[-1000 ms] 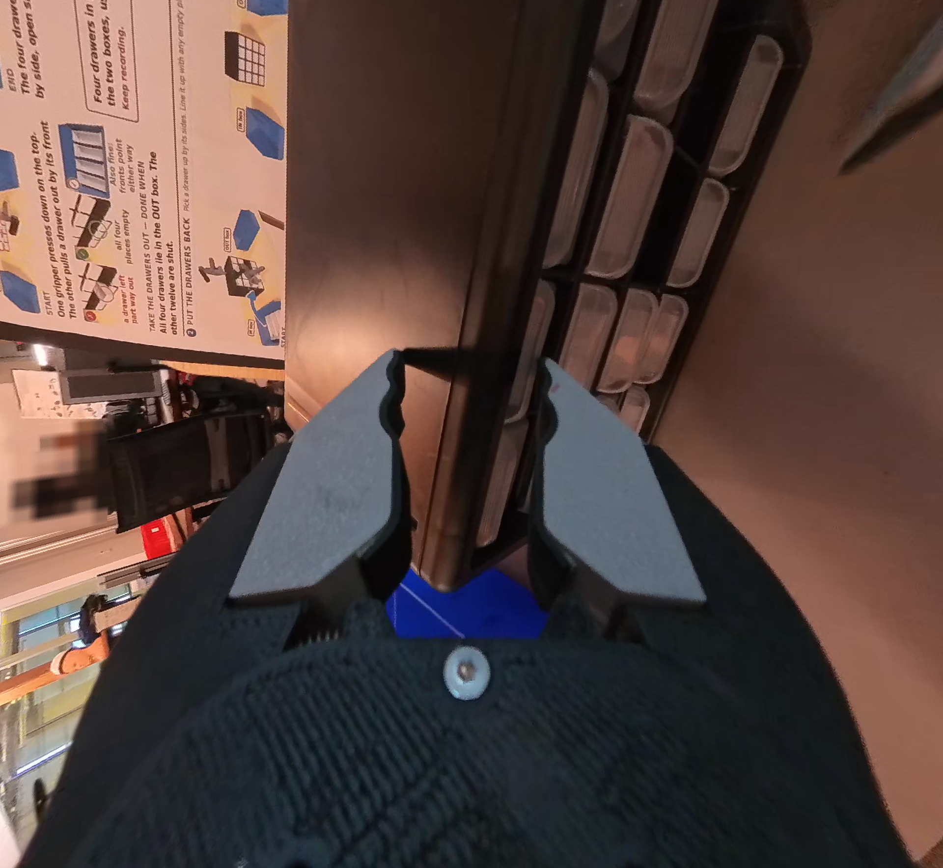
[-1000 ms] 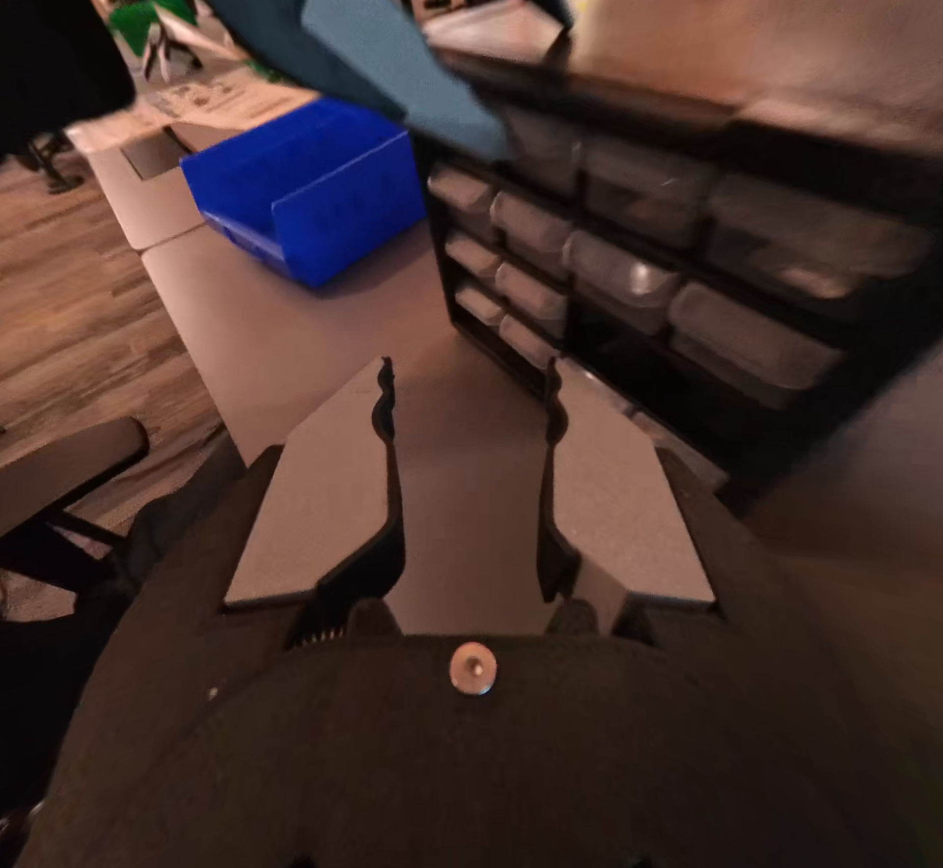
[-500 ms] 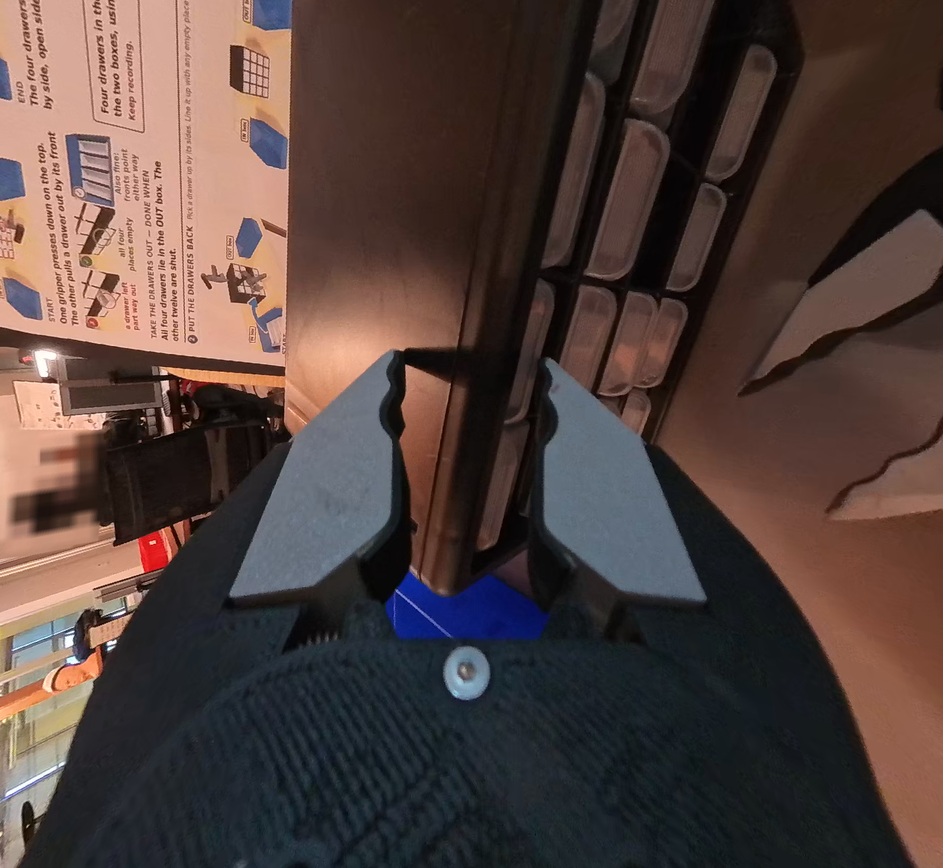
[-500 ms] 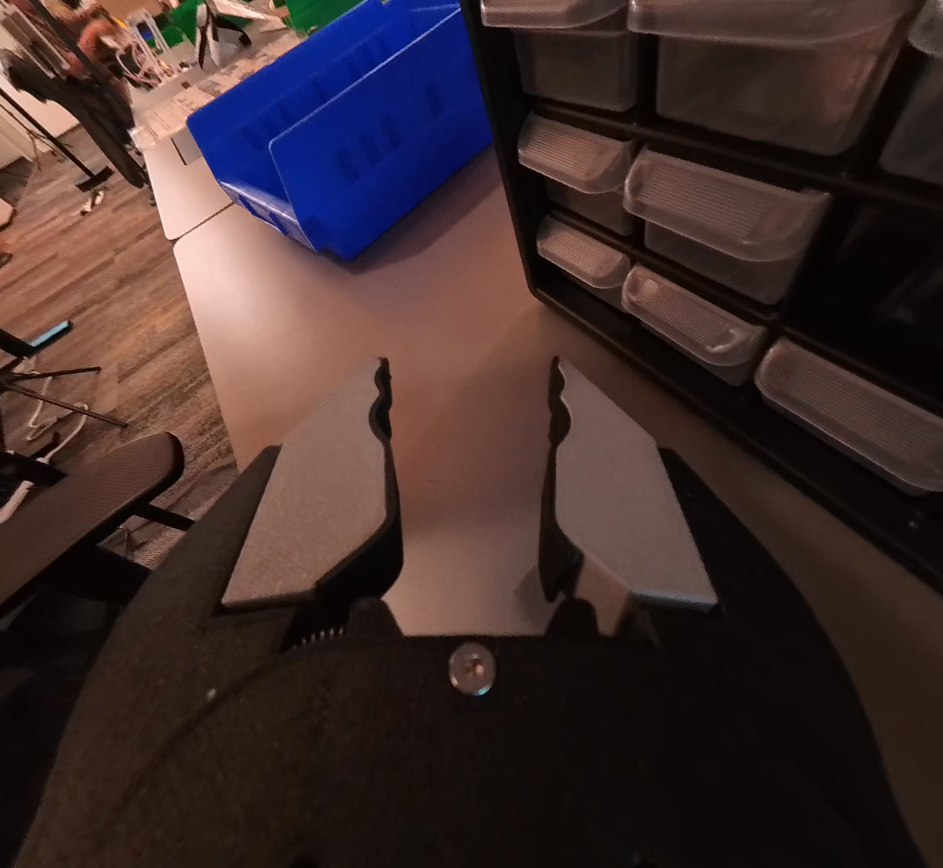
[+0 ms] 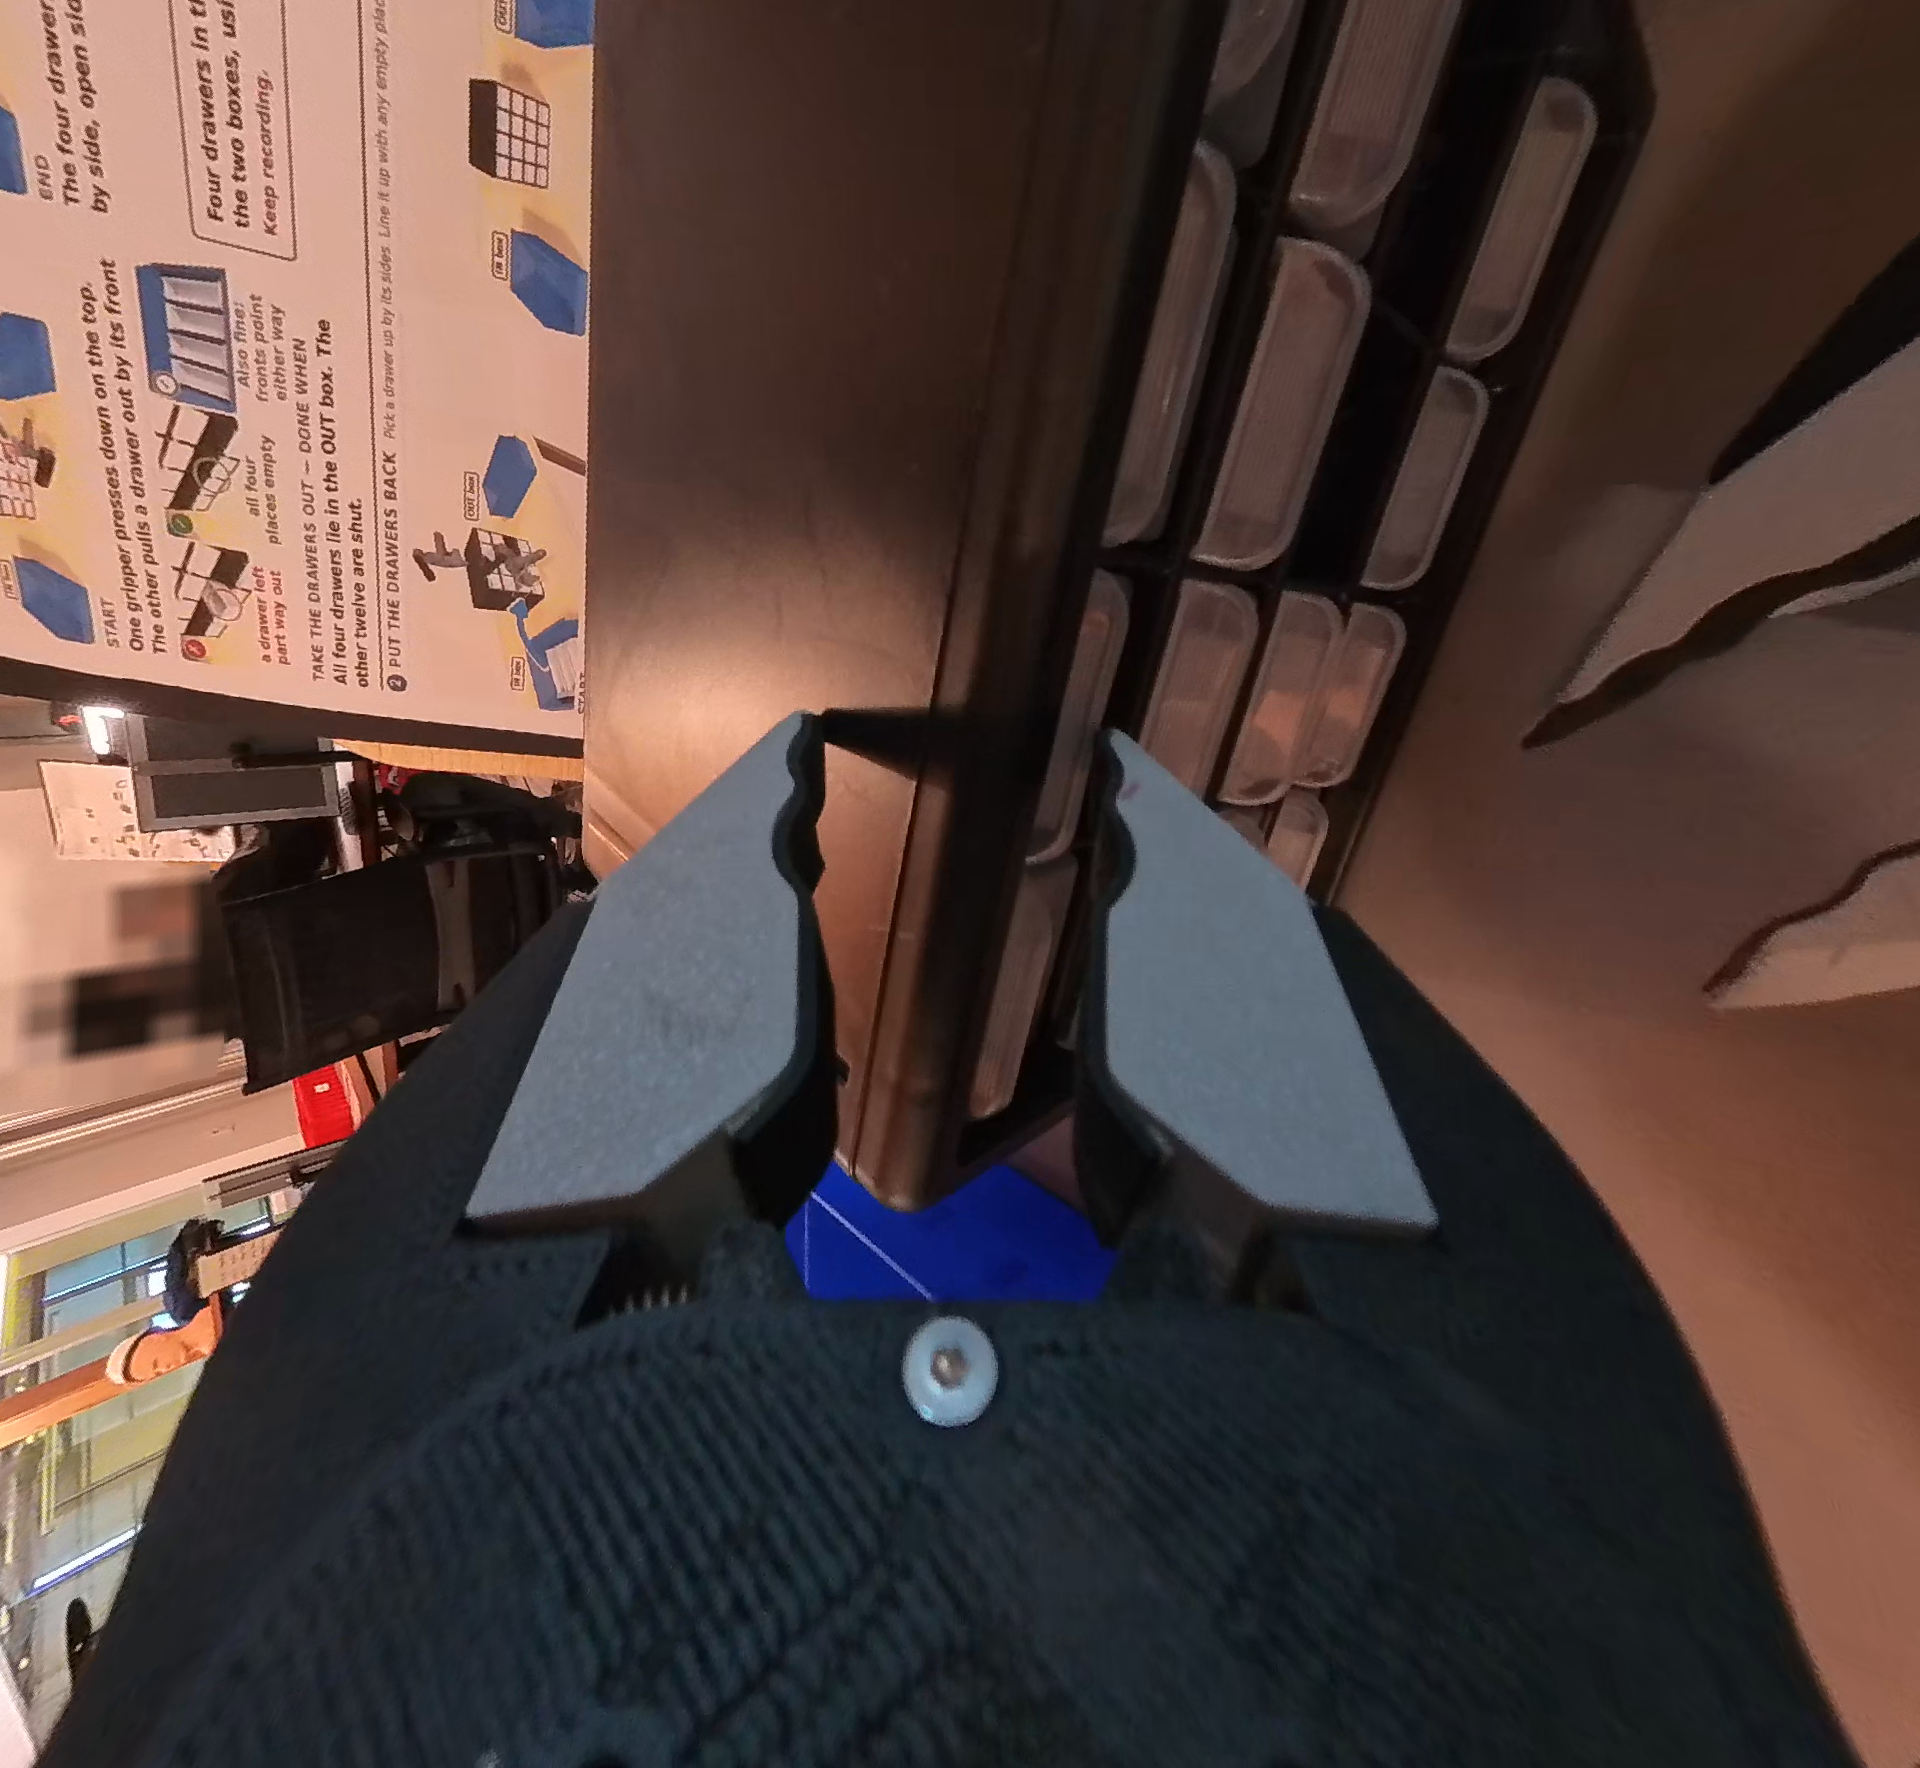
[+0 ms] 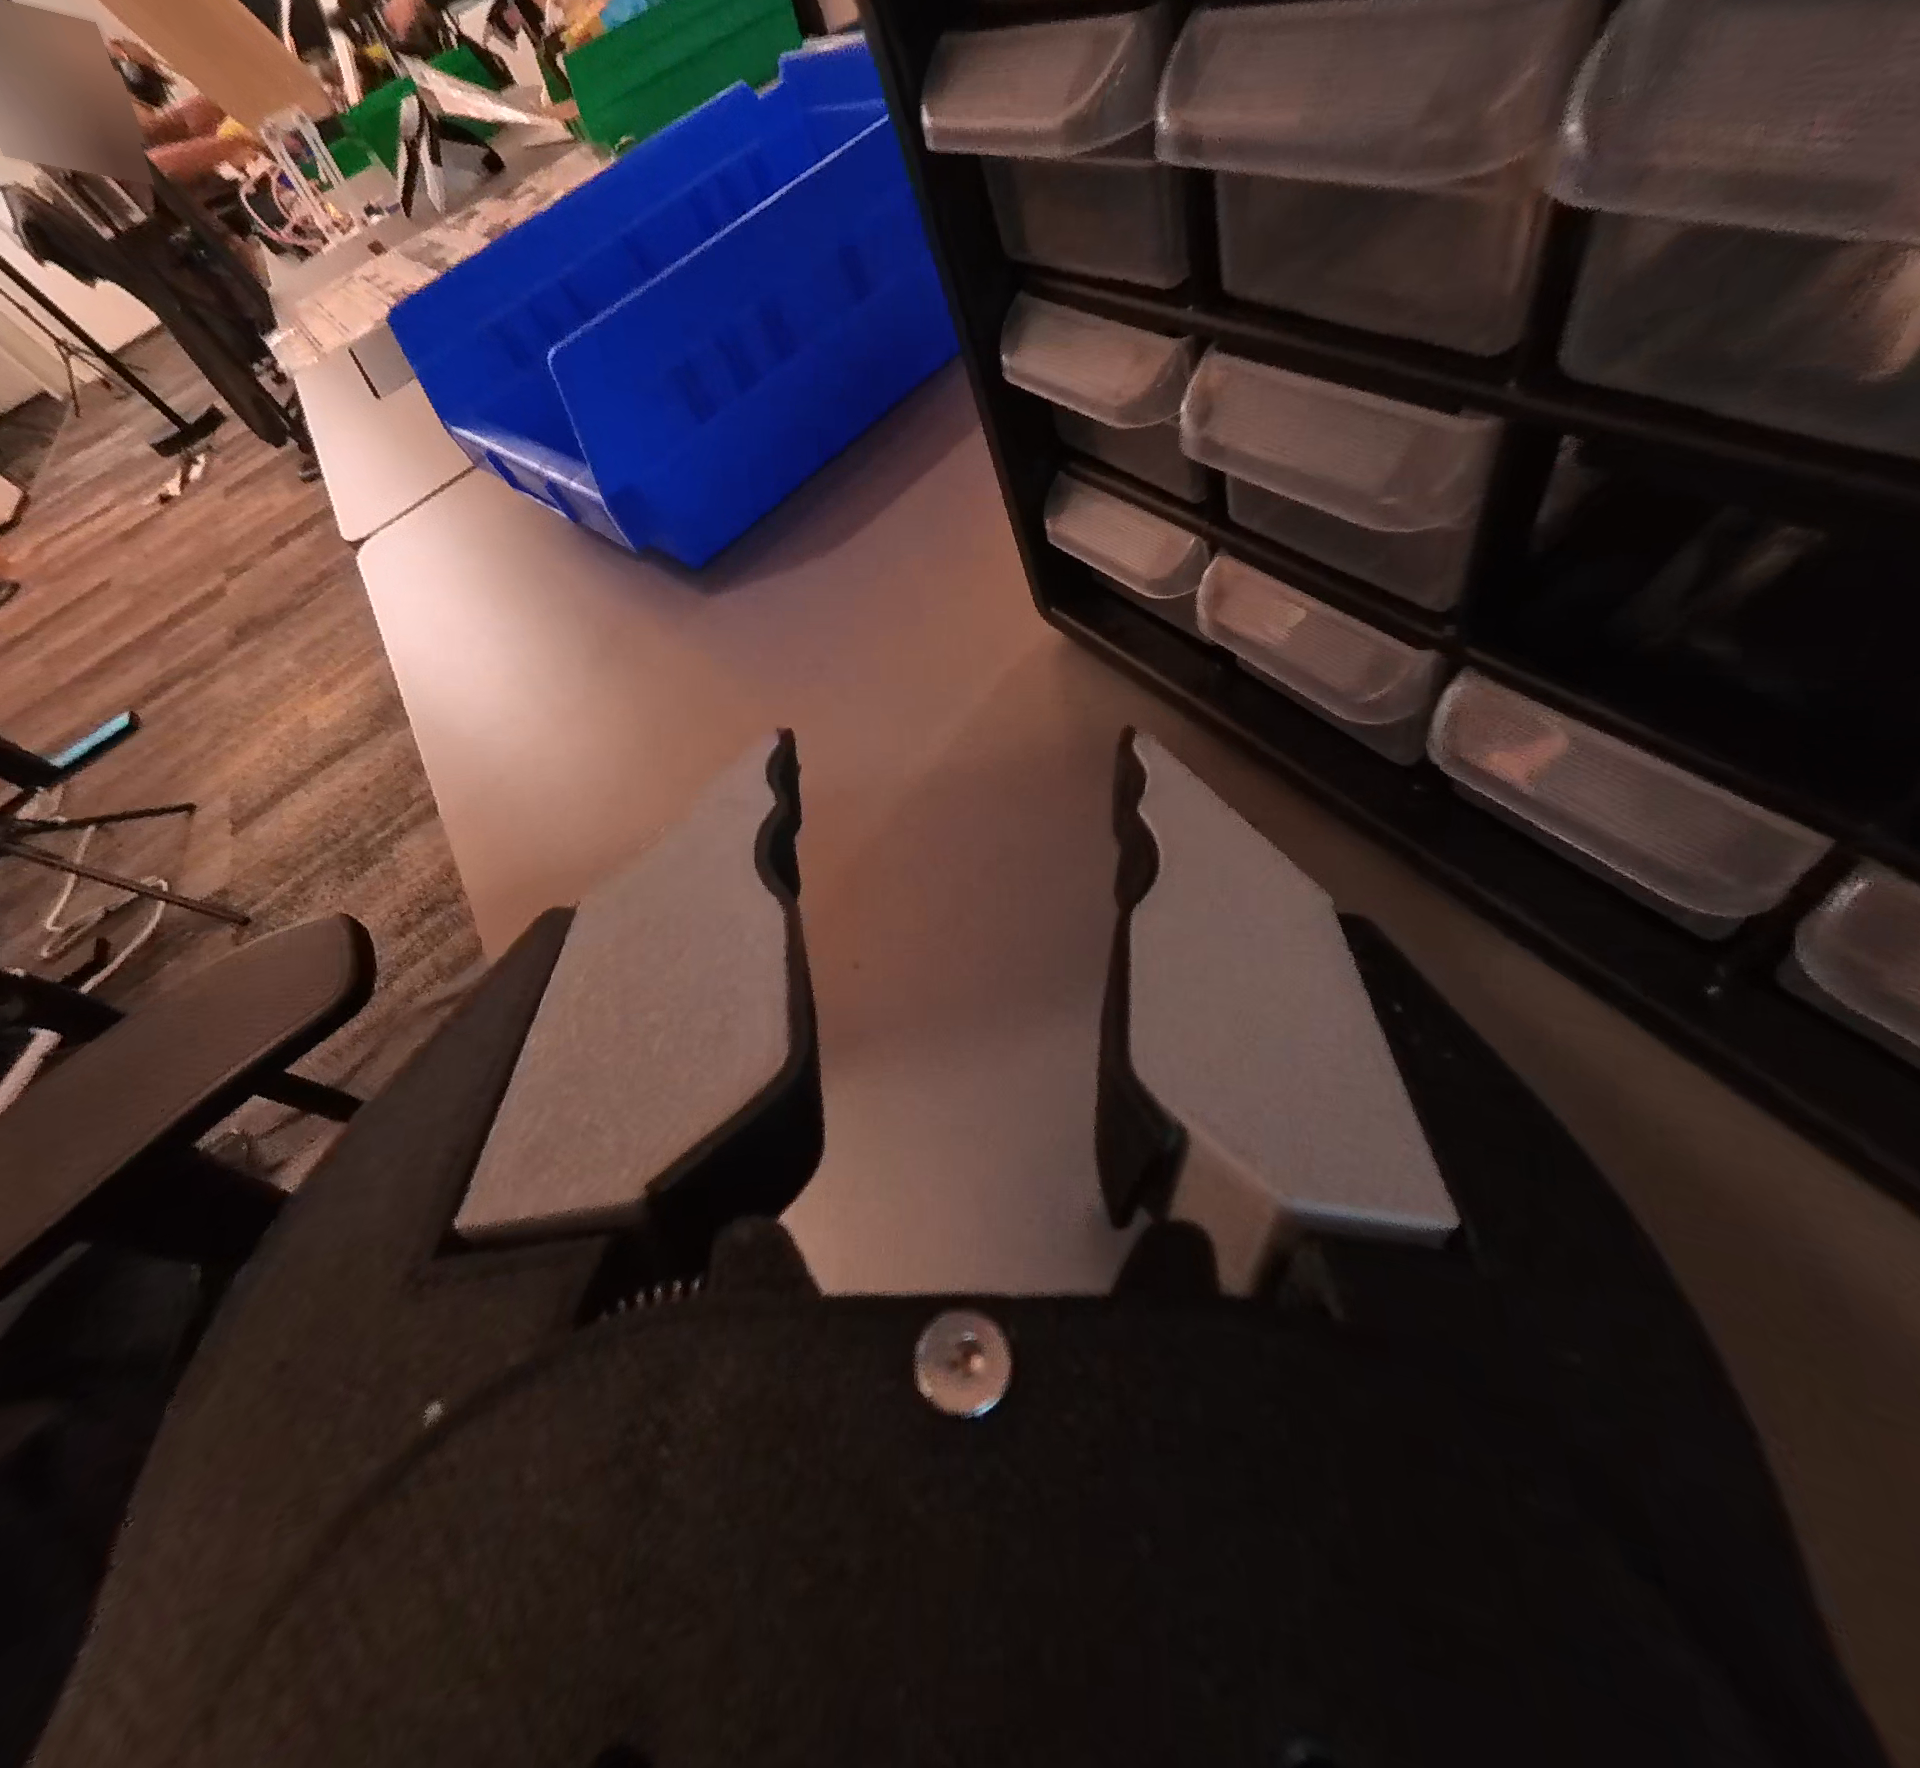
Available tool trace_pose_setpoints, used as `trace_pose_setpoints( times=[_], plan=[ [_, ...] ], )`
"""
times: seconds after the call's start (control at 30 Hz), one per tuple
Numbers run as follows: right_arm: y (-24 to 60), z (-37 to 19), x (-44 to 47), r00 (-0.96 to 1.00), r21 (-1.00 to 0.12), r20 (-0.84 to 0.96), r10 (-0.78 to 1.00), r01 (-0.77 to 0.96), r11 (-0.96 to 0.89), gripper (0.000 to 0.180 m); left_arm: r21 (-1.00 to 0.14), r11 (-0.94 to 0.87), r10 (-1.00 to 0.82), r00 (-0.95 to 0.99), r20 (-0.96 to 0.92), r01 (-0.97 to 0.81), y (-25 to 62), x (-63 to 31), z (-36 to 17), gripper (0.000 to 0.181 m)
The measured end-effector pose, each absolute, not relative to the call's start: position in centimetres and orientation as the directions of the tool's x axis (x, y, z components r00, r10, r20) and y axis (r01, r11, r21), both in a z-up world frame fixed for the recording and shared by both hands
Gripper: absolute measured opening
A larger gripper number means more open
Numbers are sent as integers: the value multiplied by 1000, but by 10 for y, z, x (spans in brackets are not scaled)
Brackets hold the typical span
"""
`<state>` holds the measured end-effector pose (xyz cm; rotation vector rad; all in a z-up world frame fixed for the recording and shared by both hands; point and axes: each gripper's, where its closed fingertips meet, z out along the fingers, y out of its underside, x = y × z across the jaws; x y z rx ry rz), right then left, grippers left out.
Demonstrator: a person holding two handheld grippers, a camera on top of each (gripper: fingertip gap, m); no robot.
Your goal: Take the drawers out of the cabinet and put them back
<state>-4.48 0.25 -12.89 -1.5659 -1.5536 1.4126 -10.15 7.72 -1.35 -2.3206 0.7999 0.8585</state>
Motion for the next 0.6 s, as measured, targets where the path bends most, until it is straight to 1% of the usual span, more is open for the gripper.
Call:
trace_pose_setpoints(
  times=[0.17,0.6],
  plan=[
    [2,-127,-43,-222,-892,-343,913,381,-242,60,-271,-679,-341,620,-706,-682,77,-102,-13,50],
    [3,-127,-43,-217,-897,-320,922,384,-221,60,-274,-678,-340,622,-705,-682,77,-102,-13,50]
  ],
)
